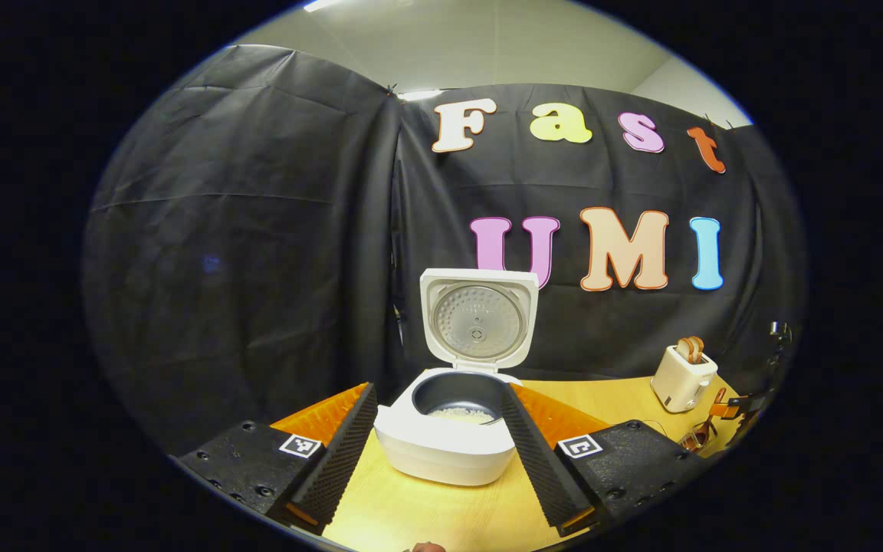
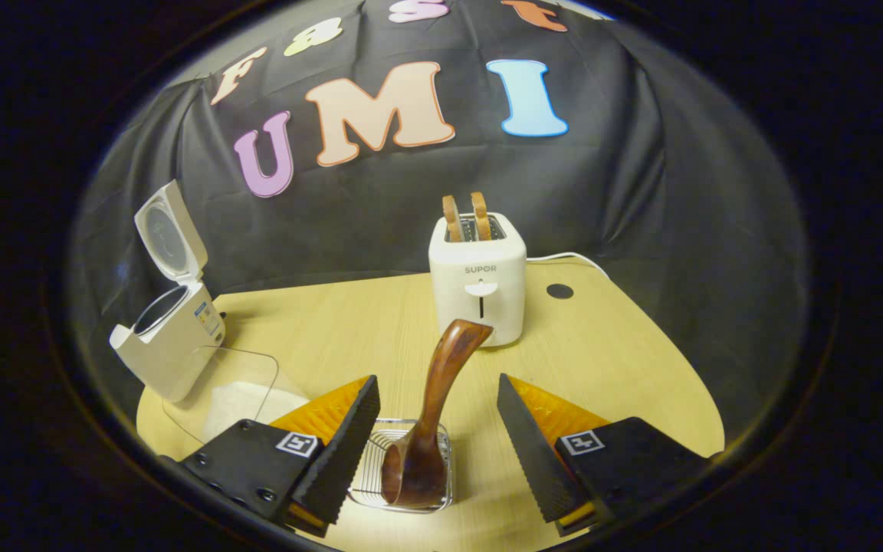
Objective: Close the left gripper, press the button to open the rice cooker; take a wooden spoon from the chopstick holder with the right hand, scoop a spoonful of rice and pour it into the rice cooker, then put the wooden spoon back into the chopstick holder.
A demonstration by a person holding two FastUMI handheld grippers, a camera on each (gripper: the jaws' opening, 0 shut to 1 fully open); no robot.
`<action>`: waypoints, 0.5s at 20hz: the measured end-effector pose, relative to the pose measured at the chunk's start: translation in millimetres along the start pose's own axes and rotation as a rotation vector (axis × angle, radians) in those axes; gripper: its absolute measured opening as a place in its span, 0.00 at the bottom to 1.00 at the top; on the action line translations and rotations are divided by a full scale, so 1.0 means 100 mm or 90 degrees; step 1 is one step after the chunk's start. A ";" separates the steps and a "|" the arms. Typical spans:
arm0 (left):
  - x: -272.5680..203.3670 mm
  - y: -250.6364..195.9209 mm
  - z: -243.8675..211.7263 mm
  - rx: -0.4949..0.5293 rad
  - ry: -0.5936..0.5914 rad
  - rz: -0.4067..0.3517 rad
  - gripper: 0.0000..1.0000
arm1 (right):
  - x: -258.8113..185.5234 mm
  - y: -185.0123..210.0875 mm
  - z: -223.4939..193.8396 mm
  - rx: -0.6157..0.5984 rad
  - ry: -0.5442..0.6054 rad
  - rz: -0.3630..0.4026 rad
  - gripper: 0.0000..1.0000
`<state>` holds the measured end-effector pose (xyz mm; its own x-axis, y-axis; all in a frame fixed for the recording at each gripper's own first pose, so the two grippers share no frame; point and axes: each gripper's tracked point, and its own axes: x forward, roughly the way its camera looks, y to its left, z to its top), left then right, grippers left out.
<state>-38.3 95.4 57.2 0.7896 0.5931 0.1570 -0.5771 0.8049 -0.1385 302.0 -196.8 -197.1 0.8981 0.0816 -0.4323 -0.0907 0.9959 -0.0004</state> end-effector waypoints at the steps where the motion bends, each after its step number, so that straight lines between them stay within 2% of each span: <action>1: -0.02 -0.02 -0.01 -0.002 0.003 0.004 0.94 | 0.08 -0.02 -0.02 0.002 0.005 0.000 0.96; 5: -0.08 -0.14 -0.15 0.005 0.024 0.009 0.96 | 0.29 0.00 -0.06 0.002 0.013 0.016 0.96; 10: -0.11 -0.24 -0.26 0.011 0.043 0.015 0.97 | 0.43 0.10 -0.06 -0.010 0.016 0.043 0.67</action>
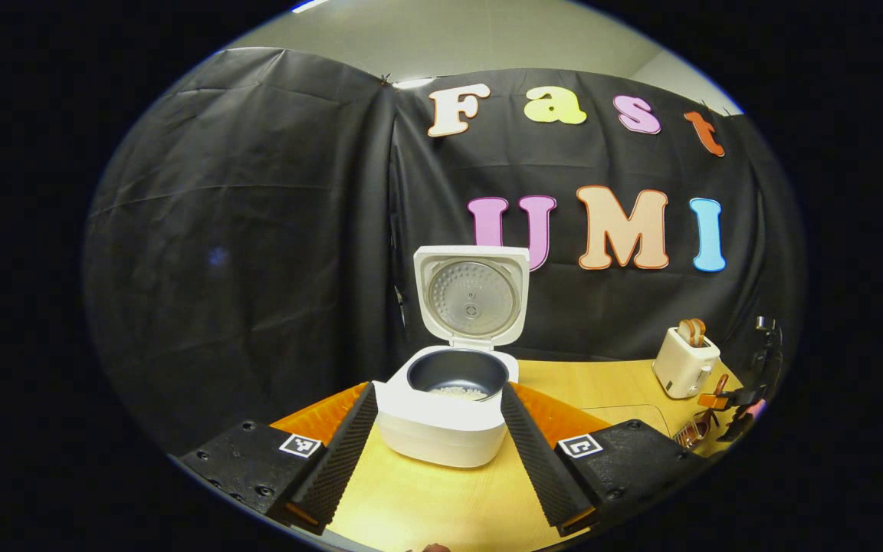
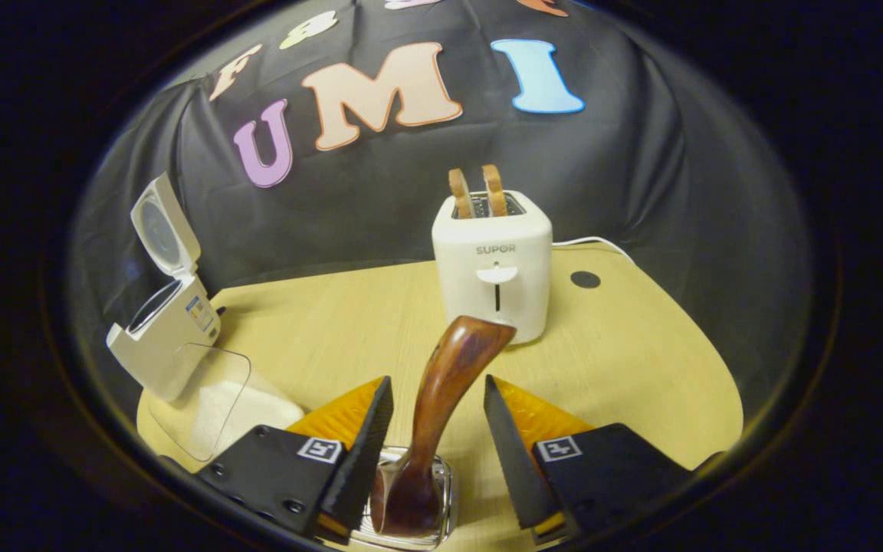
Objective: Close the left gripper, press the button to open the rice cooker; take a wooden spoon from the chopstick holder with the right hand, scoop a spoonful of rice and pour it into the rice cooker, then put the wooden spoon back into the chopstick holder.
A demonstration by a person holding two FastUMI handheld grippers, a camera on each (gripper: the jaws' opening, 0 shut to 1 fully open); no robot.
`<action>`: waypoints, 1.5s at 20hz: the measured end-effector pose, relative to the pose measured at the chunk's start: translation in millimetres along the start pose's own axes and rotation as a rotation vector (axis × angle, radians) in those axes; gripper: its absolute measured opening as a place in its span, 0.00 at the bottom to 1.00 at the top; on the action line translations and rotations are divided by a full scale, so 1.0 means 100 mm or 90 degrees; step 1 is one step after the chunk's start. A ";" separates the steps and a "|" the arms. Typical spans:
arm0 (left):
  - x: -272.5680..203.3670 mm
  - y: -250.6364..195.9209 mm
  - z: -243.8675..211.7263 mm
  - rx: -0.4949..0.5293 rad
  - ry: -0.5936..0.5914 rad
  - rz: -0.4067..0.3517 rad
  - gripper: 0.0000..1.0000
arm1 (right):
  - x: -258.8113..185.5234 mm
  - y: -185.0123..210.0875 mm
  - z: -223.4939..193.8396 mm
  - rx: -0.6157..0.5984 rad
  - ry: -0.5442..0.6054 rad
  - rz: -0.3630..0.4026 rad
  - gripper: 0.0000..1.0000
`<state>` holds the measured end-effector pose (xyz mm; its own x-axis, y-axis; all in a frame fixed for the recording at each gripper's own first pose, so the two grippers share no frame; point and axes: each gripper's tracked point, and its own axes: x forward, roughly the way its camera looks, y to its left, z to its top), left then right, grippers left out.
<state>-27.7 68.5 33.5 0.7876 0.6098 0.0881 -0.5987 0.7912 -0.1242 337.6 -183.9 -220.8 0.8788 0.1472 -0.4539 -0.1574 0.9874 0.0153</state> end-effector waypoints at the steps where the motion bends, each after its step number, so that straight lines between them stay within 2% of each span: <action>1: -0.01 -0.02 -0.01 -0.001 0.002 0.001 0.97 | 0.05 0.00 0.02 -0.005 -0.007 0.001 0.62; 5: -0.01 -0.07 0.03 0.011 -0.001 0.005 0.96 | 0.10 0.03 0.04 -0.020 -0.010 0.004 0.39; 8: 0.02 -0.11 0.08 0.022 -0.010 0.003 0.95 | 0.06 0.05 0.05 -0.009 -0.007 0.015 0.37; 13: -0.01 -0.22 0.09 0.028 -0.016 -0.014 0.96 | 0.07 0.12 0.03 0.032 0.014 0.020 0.23; 15: -0.01 -0.21 0.08 0.025 -0.016 -0.018 0.95 | 0.02 0.14 0.03 0.044 0.018 0.014 0.23; 17: -0.03 -0.25 0.05 0.007 -0.014 -0.028 0.95 | -0.03 0.21 0.05 0.038 0.014 0.022 0.19; 19: -0.03 -0.30 -0.02 -0.013 -0.008 -0.044 0.94 | -0.11 0.24 0.09 0.021 0.005 0.022 0.21; 20: -0.03 -0.32 -0.05 -0.016 -0.008 -0.054 0.98 | -0.16 0.25 0.12 0.019 -0.003 0.019 0.21; 21: -0.02 -0.33 -0.08 -0.015 -0.007 -0.060 0.95 | -0.19 0.25 0.13 0.018 -0.007 0.012 0.19; 23: -0.01 -0.36 -0.13 -0.011 -0.004 -0.076 0.95 | -0.27 0.23 0.15 0.027 -0.015 -0.003 0.20; 24: 0.00 -0.37 -0.14 -0.012 -0.004 -0.089 0.98 | -0.30 0.22 0.18 0.032 -0.021 -0.011 0.20; 25: 0.02 -0.39 -0.15 -0.013 -0.004 -0.102 0.95 | -0.32 0.19 0.19 0.038 -0.029 -0.023 0.21; 26: 0.04 -0.39 -0.16 -0.014 0.000 -0.114 0.94 | -0.38 0.16 0.23 0.046 -0.035 -0.035 0.17; 30: 0.19 -0.39 -0.23 -0.023 0.012 -0.171 0.94 | -0.61 0.13 0.37 0.080 -0.065 -0.080 0.17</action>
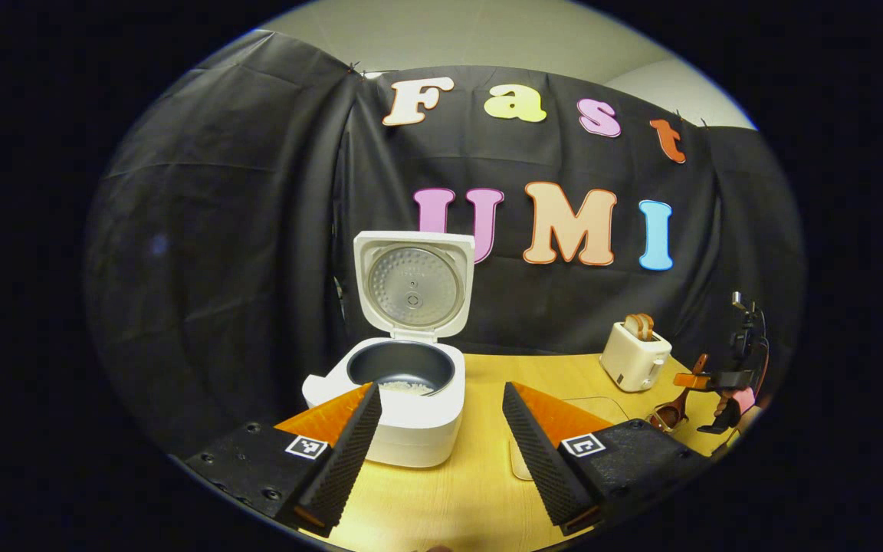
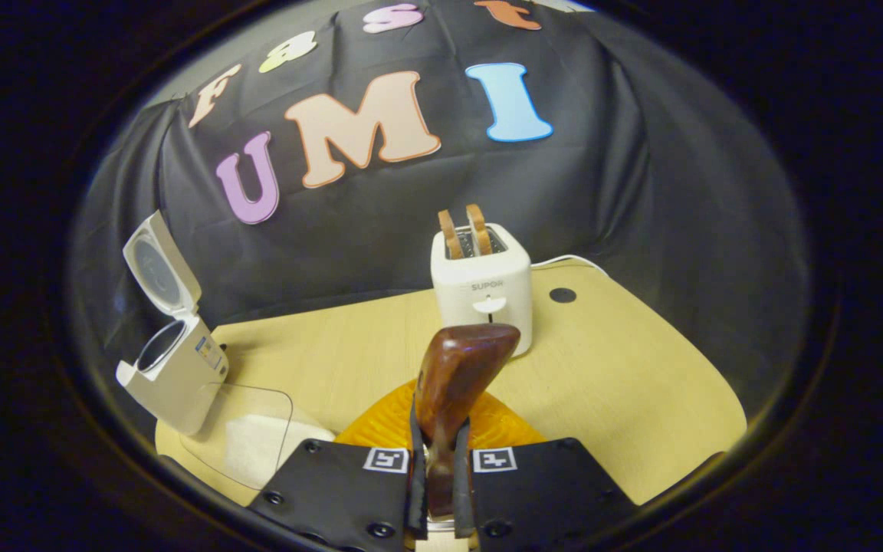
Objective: Close the left gripper, press the button to open the rice cooker; take a wooden spoon from the chopstick holder with the right hand, scoop a spoonful of rice and pour it into the rice cooker, then put the wooden spoon back into the chopstick holder.
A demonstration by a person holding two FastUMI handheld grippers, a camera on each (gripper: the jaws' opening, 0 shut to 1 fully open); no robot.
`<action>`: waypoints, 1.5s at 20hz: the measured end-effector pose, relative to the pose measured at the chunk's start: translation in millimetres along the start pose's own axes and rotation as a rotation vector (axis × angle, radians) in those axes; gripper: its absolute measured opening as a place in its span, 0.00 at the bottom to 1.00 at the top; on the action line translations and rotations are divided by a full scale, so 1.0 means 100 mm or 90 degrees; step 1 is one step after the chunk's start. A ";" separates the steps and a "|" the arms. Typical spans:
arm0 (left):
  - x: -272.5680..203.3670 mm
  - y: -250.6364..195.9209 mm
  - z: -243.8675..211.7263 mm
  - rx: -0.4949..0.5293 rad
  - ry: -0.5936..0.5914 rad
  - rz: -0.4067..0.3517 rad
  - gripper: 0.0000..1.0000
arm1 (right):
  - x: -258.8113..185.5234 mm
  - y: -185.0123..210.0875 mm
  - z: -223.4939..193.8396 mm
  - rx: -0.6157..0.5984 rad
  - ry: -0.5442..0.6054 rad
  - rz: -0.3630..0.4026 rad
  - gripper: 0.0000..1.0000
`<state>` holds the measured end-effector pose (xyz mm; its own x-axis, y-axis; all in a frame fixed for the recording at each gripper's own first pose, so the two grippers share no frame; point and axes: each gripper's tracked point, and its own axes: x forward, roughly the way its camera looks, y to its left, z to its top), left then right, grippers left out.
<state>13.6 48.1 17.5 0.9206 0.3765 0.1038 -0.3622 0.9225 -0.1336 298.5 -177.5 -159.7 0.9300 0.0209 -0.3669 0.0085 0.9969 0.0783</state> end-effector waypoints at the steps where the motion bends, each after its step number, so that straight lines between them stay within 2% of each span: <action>1: 0.03 0.03 -0.01 -0.001 0.003 -0.009 0.94 | -0.06 0.00 0.04 0.009 -0.006 -0.011 0.17; 5: 0.17 0.22 -0.09 0.018 0.020 -0.032 0.93 | -0.33 0.07 0.24 0.044 -0.042 -0.051 0.17; 10: 0.36 0.37 -0.15 0.027 0.039 -0.086 0.93 | -0.63 0.27 0.48 0.005 -0.091 -0.114 0.17; 13: 0.47 0.43 -0.13 0.028 0.037 -0.121 0.93 | -0.75 0.63 0.58 -0.003 -0.109 -0.115 0.15; 17: 0.60 0.58 -0.10 0.035 0.039 -0.146 0.93 | -0.79 1.25 0.68 0.011 -0.131 -0.077 0.17; 20: 0.68 0.68 -0.11 0.040 0.044 -0.157 0.93 | -0.65 1.66 0.57 0.002 -0.127 -0.049 0.17; 23: 0.72 0.76 -0.11 0.049 0.046 -0.167 0.93 | -0.49 1.97 0.38 -0.039 -0.113 -0.046 0.17; 24: 0.75 0.80 -0.12 0.053 0.048 -0.170 0.93 | -0.38 2.14 0.23 -0.076 -0.108 -0.047 0.17; 30: 0.84 0.82 -0.20 0.041 0.063 -0.184 0.93 | -0.11 2.32 -0.29 -0.205 -0.083 -0.096 0.17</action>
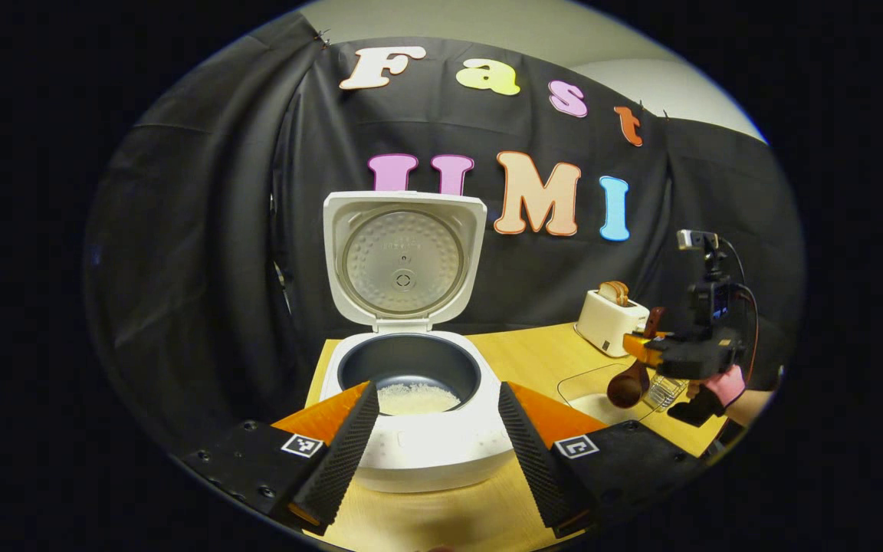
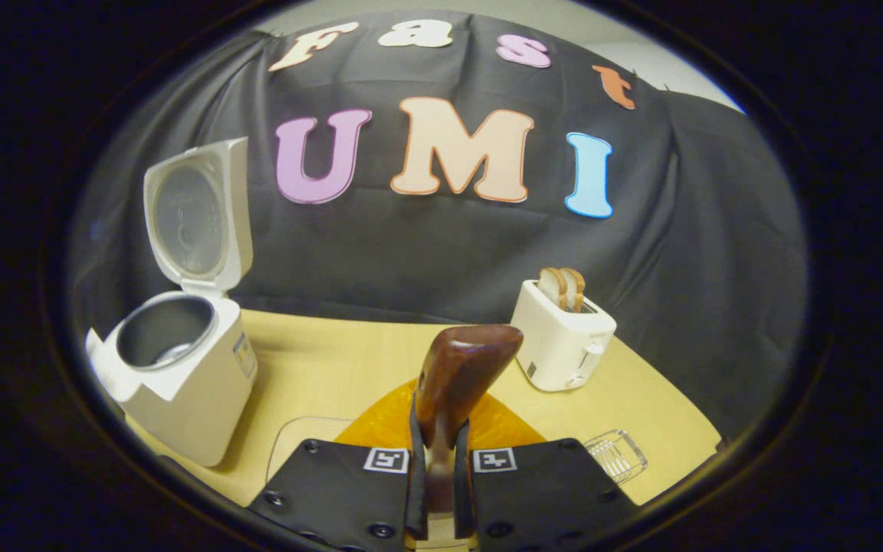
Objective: Close the left gripper, press the button to open the rice cooker; take a wooden spoon from the chopstick holder with the right hand, scoop a spoonful of rice and pour it into the rice cooker, then put the wooden spoon back into the chopstick holder.
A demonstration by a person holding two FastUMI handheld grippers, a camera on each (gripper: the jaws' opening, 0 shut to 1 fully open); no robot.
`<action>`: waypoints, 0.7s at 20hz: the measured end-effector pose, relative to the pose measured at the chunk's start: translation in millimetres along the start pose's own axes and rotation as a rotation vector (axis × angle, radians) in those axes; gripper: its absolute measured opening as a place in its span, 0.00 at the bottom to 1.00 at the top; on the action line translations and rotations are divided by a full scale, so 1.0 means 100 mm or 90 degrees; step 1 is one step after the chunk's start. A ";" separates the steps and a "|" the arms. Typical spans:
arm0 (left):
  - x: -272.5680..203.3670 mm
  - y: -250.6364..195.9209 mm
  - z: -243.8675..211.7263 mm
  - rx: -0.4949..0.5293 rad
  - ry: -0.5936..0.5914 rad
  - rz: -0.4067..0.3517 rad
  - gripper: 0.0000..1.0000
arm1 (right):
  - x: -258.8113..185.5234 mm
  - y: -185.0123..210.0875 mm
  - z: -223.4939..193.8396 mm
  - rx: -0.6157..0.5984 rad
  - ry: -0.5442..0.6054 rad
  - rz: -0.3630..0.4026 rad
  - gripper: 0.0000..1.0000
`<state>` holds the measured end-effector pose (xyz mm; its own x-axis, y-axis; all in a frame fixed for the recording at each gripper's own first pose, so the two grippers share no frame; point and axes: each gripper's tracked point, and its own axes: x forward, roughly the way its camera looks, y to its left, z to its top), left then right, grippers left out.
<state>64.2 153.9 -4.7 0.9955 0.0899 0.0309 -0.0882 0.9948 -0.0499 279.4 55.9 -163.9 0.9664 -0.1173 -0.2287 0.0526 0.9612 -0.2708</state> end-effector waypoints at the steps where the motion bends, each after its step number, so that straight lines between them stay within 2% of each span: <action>1: 0.01 0.00 -0.01 -0.003 0.002 -0.003 0.93 | 0.02 0.06 -0.06 -0.015 0.004 -0.001 0.16; 3: 0.05 0.01 -0.03 -0.006 0.006 -0.005 0.93 | 0.04 0.16 -0.17 -0.035 0.014 0.006 0.17; 6: 0.06 0.06 -0.05 -0.006 0.010 0.000 0.93 | 0.02 0.35 -0.30 -0.024 0.032 0.026 0.17; 10: 0.05 0.13 -0.06 -0.008 0.012 0.011 0.93 | -0.06 0.65 -0.48 0.052 0.067 0.067 0.17; 14: 0.02 0.16 -0.11 -0.021 0.018 0.014 0.93 | -0.13 0.87 -0.50 0.173 0.102 0.109 0.18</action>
<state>64.9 169.2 -16.2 0.9940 0.1093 0.0020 -0.1088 0.9905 -0.0836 258.5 128.2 -231.3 0.9163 0.0348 -0.3990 -0.0211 0.9990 0.0386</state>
